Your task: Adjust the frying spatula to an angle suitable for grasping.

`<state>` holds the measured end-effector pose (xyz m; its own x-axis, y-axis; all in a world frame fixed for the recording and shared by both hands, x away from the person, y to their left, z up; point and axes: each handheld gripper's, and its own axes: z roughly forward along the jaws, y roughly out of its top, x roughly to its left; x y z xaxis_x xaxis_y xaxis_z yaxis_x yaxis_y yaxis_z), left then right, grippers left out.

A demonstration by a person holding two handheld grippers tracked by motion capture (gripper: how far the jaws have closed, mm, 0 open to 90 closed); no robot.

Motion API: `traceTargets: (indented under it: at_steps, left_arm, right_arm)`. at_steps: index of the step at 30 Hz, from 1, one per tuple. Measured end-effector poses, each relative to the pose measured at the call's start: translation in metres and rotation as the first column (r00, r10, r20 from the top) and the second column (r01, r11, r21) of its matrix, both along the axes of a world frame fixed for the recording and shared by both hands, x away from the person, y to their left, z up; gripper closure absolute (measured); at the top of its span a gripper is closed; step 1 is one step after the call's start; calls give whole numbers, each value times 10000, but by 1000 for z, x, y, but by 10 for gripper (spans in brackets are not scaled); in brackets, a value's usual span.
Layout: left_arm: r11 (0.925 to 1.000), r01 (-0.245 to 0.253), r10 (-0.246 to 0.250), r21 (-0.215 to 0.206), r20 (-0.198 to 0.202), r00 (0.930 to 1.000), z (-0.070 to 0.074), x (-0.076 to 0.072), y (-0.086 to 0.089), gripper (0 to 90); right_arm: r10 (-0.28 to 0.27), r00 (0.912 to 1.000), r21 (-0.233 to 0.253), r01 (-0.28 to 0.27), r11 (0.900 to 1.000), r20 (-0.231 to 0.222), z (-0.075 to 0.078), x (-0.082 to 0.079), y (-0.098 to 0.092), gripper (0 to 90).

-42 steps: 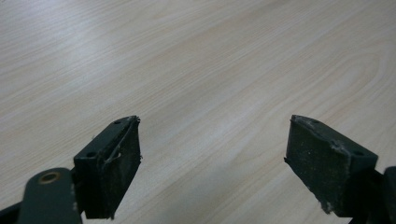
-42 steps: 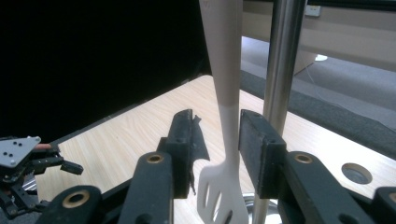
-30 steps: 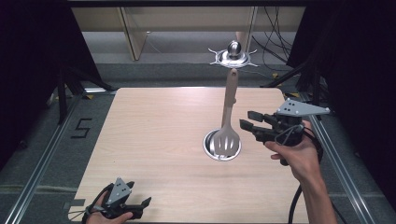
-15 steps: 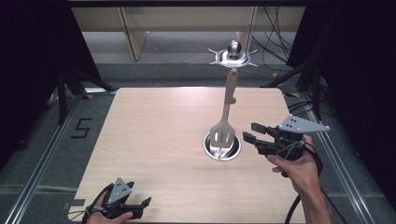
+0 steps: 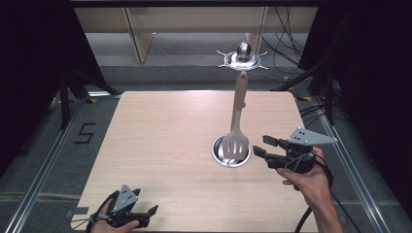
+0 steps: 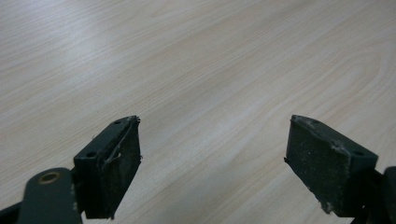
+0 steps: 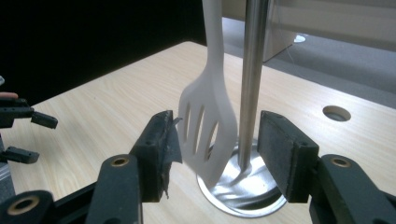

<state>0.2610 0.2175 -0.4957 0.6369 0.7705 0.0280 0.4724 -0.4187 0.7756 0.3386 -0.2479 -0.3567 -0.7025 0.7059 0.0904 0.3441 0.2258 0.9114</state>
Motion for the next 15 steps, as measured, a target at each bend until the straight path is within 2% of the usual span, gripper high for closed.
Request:
traceTargets:
  at_steps: [1, 2, 4, 5, 6, 7, 8, 9, 10, 11, 13, 14, 15]
  left_arm:
    - [9993, 281, -288, 254, 292, 9992, 1, 3, 2, 172]
    - [9988, 333, -345, 350, 345, 9988, 2, 3, 3, 172]
    - [9989, 407, -416, 213, 436, 9982, 0, 4, 2, 172]
    - [9996, 201, -196, -177, 301, 9994, -1, 2, 0, 172]
    - [9997, 235, -236, 71, 160, 9996, 2, 1, 1, 172]
    - [9997, 227, -228, 82, 135, 9996, 2, 1, 1, 172]
    - [9999, 161, -161, -28, 154, 9998, 2, 1, 0, 172]
    - [9999, 161, -161, -28, 154, 9998, 2, 1, 0, 172]
    - [9996, 239, -240, 116, 112, 9996, 3, 1, 1, 172]
    - [9996, 239, -240, 116, 112, 9996, 3, 1, 1, 172]
    - [9997, 231, -231, 0, 210, 9995, 2, 2, 1, 172]
    - [9978, 534, -552, 386, 460, 9974, 3, 5, 3, 172]
    - [9983, 485, -499, 338, 419, 9979, 3, 5, 3, 172]
  right_arm:
    - [100, 9997, -73, -99, 9999, 221, -2, 2, -1, 466]
    - [-63, 9999, -27, 63, 10000, -90, -4, 0, -1, 460]
    - [26, 10000, -181, -26, 9998, 48, -7, 1, -3, 445]
    - [-35, 10000, -102, 35, 9999, -36, -10, 0, -2, 434]
    - [-12, 10000, -278, 11, 9996, -32, -12, 1, -3, 420]
    - [-82, 9999, -172, 80, 9998, -130, -14, 1, -2, 410]
    - [-225, 9989, -237, 215, 9995, -420, -16, -1, -2, 406]
    - [-3, 10000, -321, 0, 9995, -92, -19, 2, -3, 403]
    - [-74, 9988, -308, 59, 9995, -487, -21, 0, -2, 399]
    - [-74, 9988, -308, 59, 9995, -487, -21, 0, -2, 399]
    - [-18, 9990, -363, 2, 9993, -439, -26, 1, -2, 391]
    - [-155, 9979, -439, 128, 9990, -623, -28, -1, -4, 388]
    - [-178, 9990, -463, 158, 9988, -420, -30, 1, -5, 388]
